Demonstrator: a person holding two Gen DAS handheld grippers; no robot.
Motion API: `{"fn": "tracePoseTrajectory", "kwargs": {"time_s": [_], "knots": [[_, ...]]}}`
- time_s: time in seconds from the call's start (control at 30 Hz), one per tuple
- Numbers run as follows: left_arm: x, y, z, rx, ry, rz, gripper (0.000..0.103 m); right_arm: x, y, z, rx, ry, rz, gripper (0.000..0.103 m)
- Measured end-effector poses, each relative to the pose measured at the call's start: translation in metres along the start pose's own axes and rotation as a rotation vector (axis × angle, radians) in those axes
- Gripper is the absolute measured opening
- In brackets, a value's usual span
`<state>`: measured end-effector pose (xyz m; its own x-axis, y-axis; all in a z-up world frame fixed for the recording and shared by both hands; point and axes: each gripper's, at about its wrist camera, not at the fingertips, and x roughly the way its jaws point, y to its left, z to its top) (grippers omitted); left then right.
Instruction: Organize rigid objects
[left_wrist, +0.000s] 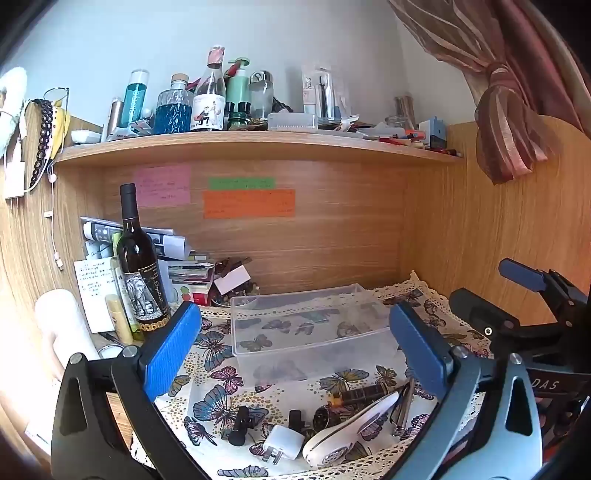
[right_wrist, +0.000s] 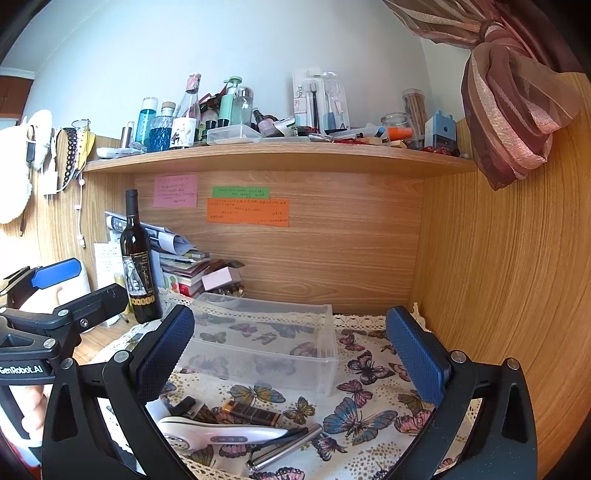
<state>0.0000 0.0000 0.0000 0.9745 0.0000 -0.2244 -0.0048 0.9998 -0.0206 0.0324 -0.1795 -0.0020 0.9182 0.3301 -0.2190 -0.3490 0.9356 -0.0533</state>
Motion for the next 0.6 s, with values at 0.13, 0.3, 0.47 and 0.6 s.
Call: {"fn": "tracePoseTrajectory", "kwargs": {"time_s": [0.13,0.3,0.47,0.6], "knots": [[0.0001,0.0002,-0.0001,0.001,0.003,-0.002,0.103,-0.0003,-0.0004,-0.0004,0.001,-0.001,0.002,0.103],[0.0007,0.0001,-0.0004,0.002,0.001,0.002,0.103,-0.0015,0.0007,0.0000,-0.002,-0.005,0.003,0.103],[-0.0018,-0.0006,0.0009,0.003,-0.002,0.006,0.103,-0.0016,0.0008,-0.0007,-0.002,-0.005,0.003,0.103],[-0.0003,0.0003,-0.0006,0.003,-0.001,0.006,0.103,-0.0021,0.0029,-0.0004,-0.006,-0.004,0.007,0.103]]}}
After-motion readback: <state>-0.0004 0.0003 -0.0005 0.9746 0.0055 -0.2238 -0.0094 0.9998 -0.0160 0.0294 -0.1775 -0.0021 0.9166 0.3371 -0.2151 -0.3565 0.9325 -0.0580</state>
